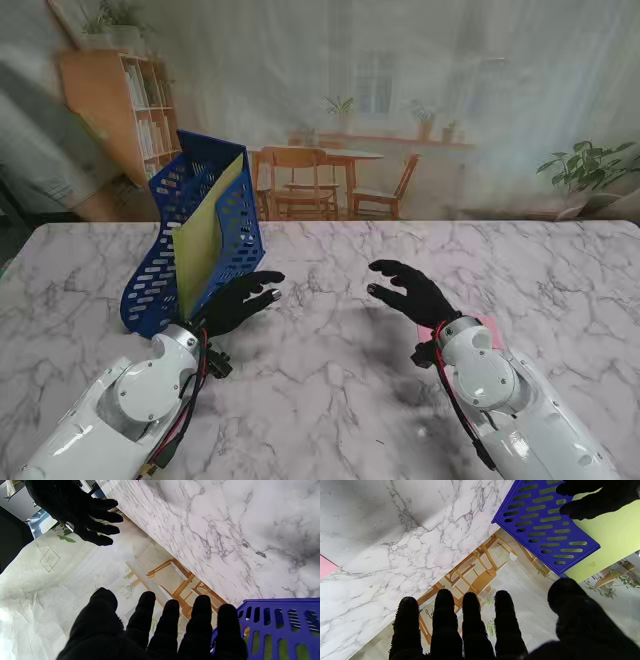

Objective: Open the sliding file folder, put the receipt in and insert it into the document holder

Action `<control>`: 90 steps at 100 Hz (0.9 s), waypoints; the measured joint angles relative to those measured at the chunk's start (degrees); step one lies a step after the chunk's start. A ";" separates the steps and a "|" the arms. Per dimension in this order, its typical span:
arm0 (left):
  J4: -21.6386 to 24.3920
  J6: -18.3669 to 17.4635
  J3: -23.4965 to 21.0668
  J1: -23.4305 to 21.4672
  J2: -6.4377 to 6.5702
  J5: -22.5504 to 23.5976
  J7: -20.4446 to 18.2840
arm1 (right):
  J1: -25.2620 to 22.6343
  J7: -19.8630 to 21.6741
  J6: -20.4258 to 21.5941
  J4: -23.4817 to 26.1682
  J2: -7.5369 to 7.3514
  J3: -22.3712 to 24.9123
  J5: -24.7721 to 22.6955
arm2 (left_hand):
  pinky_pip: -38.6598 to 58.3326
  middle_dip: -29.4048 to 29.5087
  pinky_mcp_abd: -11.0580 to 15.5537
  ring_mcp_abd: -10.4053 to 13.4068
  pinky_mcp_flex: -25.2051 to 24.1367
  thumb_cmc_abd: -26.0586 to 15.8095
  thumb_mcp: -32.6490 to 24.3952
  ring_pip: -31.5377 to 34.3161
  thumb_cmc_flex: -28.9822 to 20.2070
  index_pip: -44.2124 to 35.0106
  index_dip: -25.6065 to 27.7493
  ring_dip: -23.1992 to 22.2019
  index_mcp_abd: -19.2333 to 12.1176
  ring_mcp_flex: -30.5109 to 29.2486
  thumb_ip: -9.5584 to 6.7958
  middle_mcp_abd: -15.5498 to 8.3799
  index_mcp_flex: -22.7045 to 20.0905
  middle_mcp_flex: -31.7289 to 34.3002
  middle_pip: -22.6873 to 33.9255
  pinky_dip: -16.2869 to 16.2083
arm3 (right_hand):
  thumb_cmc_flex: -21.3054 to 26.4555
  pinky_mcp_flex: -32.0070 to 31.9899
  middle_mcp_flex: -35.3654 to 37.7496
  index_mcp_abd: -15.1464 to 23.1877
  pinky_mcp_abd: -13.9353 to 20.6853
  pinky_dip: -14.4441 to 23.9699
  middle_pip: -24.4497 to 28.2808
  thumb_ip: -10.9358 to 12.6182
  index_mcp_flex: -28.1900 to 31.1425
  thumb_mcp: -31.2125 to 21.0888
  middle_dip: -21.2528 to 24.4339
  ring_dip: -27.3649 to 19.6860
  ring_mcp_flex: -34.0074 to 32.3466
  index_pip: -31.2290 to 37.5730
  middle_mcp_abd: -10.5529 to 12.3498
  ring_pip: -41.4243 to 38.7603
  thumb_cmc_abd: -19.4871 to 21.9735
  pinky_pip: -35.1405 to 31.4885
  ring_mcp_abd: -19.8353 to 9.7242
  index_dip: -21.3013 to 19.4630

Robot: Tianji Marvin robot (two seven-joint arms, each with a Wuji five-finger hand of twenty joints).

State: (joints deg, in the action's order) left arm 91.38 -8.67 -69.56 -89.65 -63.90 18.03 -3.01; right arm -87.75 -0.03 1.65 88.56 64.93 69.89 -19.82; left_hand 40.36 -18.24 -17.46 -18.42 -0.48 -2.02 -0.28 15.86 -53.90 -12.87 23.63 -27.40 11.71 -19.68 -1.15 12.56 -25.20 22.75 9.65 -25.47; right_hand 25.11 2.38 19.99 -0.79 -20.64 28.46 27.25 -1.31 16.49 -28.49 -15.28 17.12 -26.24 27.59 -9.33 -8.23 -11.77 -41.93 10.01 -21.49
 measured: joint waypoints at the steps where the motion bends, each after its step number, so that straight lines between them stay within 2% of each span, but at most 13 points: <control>1: 0.01 0.00 0.00 0.00 0.00 0.00 0.00 | 0.00 0.00 0.00 0.00 0.00 0.00 -0.01 | 0.00 -0.03 0.00 0.00 0.00 0.00 0.00 0.00 0.00 0.03 0.00 0.00 0.00 0.00 0.00 0.00 0.00 0.00 0.00 -0.01 | 0.00 0.00 0.00 0.00 0.00 0.00 0.00 0.00 0.00 0.00 0.00 0.00 0.00 0.00 0.00 0.00 0.00 0.00 0.00 0.00; 31: 0.83 -0.48 -0.75 -0.85 -0.02 0.38 0.18 | -0.32 0.53 -0.14 0.69 -0.08 -0.11 -0.10 | -0.01 -0.52 0.00 0.00 0.00 0.00 0.00 -0.01 0.00 0.26 0.00 -0.16 0.00 0.00 0.00 0.00 0.00 0.00 0.00 -0.74 | 0.00 0.00 0.00 0.00 -0.01 0.00 0.00 0.00 0.00 0.07 0.00 0.00 0.00 0.00 0.00 0.00 0.00 0.00 0.00 0.00; 56: 2.95 -2.85 -2.17 -2.45 0.10 0.19 -0.54 | -0.60 0.18 -0.07 0.91 -0.07 0.02 -0.37 | -0.70 -0.52 0.00 0.00 0.00 0.00 0.00 -0.02 0.00 0.53 0.00 -0.28 0.00 0.00 0.00 0.00 0.00 0.00 0.00 -1.09 | 0.00 0.00 0.00 0.00 0.00 0.00 0.00 0.00 0.00 0.14 0.00 0.00 0.00 0.00 0.00 0.00 0.00 0.00 0.00 0.00; 73: 7.67 -6.49 -4.43 -5.90 0.45 -0.21 -1.38 | -0.63 0.16 -0.33 1.01 -0.07 -0.14 -0.39 | -0.72 -0.52 0.01 0.00 0.00 0.00 0.00 -0.36 0.01 0.83 0.01 -0.28 0.00 0.37 0.00 0.00 0.00 0.00 0.00 -1.46 | 0.01 0.00 0.00 0.00 -0.01 0.00 0.00 0.00 0.00 0.15 0.00 0.00 0.00 0.00 0.00 0.00 0.00 0.00 0.00 0.00; 90: 12.72 -11.57 -6.27 -9.12 0.51 0.32 -0.07 | -0.39 0.42 -0.65 0.82 -0.07 -0.47 -0.14 | -0.72 -0.52 0.01 0.02 0.21 0.00 0.00 -0.36 0.06 1.08 0.01 -0.28 0.00 0.37 0.00 0.01 0.00 0.00 0.00 -1.48 | 0.01 0.00 0.00 0.00 -0.01 0.00 0.00 0.00 0.00 0.16 0.00 0.00 0.00 0.00 0.00 0.00 0.00 0.00 0.00 0.00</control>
State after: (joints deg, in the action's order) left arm 104.10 -20.24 -75.83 -98.77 -63.39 18.35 -3.08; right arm -88.14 0.39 1.00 89.38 64.86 69.42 -19.97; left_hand 39.64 -18.77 -17.45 -18.39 -0.27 -2.02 -0.28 15.50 -53.84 -11.79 23.64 -27.68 11.71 -19.31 -1.15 12.57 -25.20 22.75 9.65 -26.96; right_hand 25.12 2.38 19.99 -0.79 -20.65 28.46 27.25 -1.31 16.49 -28.32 -15.28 17.12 -26.24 27.59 -9.33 -8.23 -11.77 -41.93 10.01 -21.49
